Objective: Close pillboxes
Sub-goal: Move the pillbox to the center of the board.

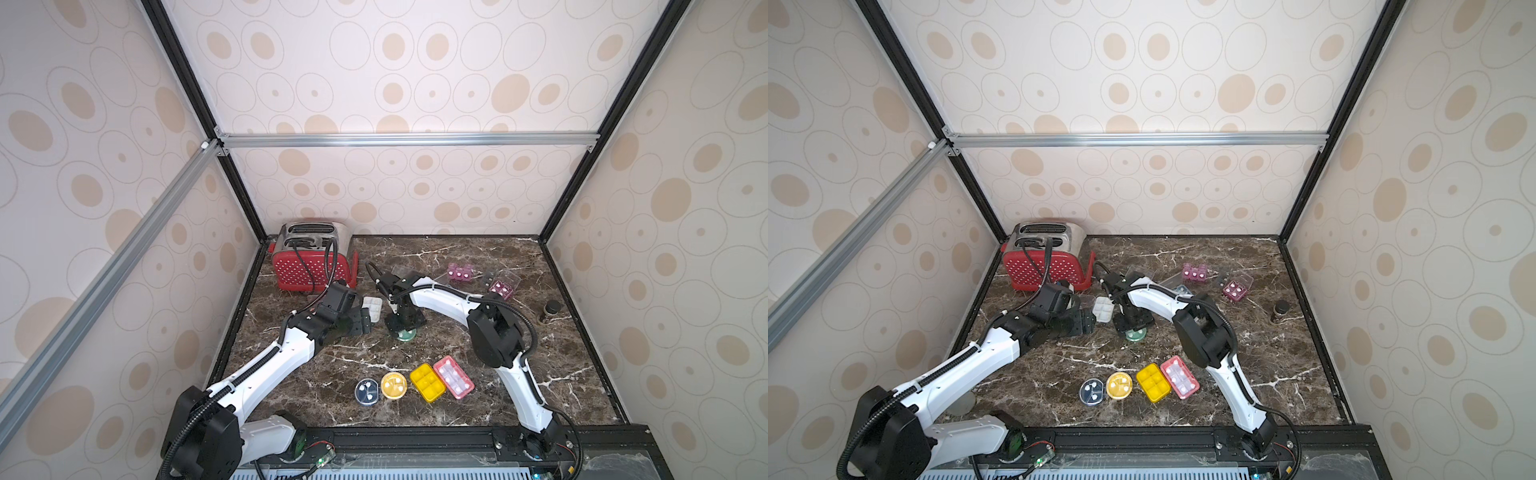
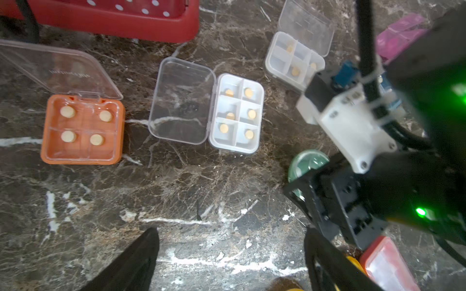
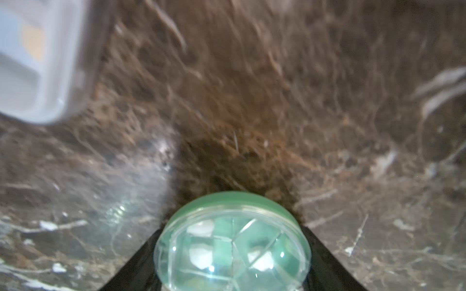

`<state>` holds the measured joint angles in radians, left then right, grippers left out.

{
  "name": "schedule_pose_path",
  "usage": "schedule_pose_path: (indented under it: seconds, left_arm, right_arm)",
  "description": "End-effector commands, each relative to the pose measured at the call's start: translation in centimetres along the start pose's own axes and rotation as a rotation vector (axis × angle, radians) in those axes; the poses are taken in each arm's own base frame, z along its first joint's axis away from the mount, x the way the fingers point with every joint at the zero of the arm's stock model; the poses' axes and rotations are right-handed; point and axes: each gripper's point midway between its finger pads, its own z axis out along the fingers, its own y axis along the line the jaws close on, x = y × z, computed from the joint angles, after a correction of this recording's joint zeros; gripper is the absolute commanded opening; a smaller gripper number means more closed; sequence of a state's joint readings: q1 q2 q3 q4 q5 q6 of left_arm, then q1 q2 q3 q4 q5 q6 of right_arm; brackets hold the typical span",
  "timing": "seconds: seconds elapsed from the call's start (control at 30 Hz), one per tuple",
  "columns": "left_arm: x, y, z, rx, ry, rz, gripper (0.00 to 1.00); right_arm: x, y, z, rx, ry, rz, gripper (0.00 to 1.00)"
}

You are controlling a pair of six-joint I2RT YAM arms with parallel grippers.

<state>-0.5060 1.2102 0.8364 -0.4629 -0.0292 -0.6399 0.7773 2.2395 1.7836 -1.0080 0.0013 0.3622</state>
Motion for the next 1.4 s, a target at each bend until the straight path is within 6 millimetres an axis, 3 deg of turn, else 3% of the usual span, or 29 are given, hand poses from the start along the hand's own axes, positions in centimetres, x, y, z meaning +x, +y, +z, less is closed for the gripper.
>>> schedule_pose_path:
  seconds: [0.0,0.1,0.2,0.33,0.47,0.57,0.8,0.9,1.1,1.2,1.37]
  left_arm:
    - [0.3,1.2,0.2,-0.04,-0.043,-0.029,0.89]
    - [1.1,1.6,0.9,-0.056,-0.014,-0.027,0.9]
    - [1.1,1.4,1.6,-0.048,-0.018,-0.01,0.91]
    - [0.2,-0.4,2.4,0.001,0.011,0.028,0.91]
    - [0.1,-1.7,3.4,0.04,0.013,0.033,0.89]
    - [0.7,-2.5,4.0,0.051,0.02,0.035,0.87]
    - [1.9,-6.0,6.2,0.09,0.072,0.071,0.89]
    - [0.9,-7.7,7.2,0.113,0.051,0.064,0.88]
    - [-2.2,-11.0,9.4,0.173,-0.016,-0.034,0.86]
    - [-3.2,-12.4,10.5,0.197,-0.029,-0.09,0.85]
    - [-3.8,-13.6,11.8,0.219,-0.051,-0.169,0.83]
  right_arm:
    - [1.8,-2.9,-2.1,0.027,-0.01,0.068,0.7]
    - [4.1,-5.8,-3.3,0.037,-0.046,0.154,0.68]
    - [7.5,-8.6,-2.7,-0.004,-0.038,0.282,0.68]
    - [10.9,-11.3,-2.2,0.029,-0.017,0.375,0.68]
    - [13.3,-13.9,-1.2,0.042,-0.012,0.507,0.68]
    - [14.2,-14.3,-0.4,0.014,-0.016,0.558,0.68]
    - [14.3,-14.0,1.2,-0.02,0.027,0.572,0.71]
    - [14.4,-14.1,1.2,-0.021,0.022,0.575,0.73]
    - [14.1,-14.0,-0.1,-0.065,-0.004,0.567,0.87]
    - [12.2,-14.6,-2.0,-0.082,-0.069,0.561,0.99]
    - [6.6,-17.2,-5.9,-0.089,-0.221,0.544,1.0]
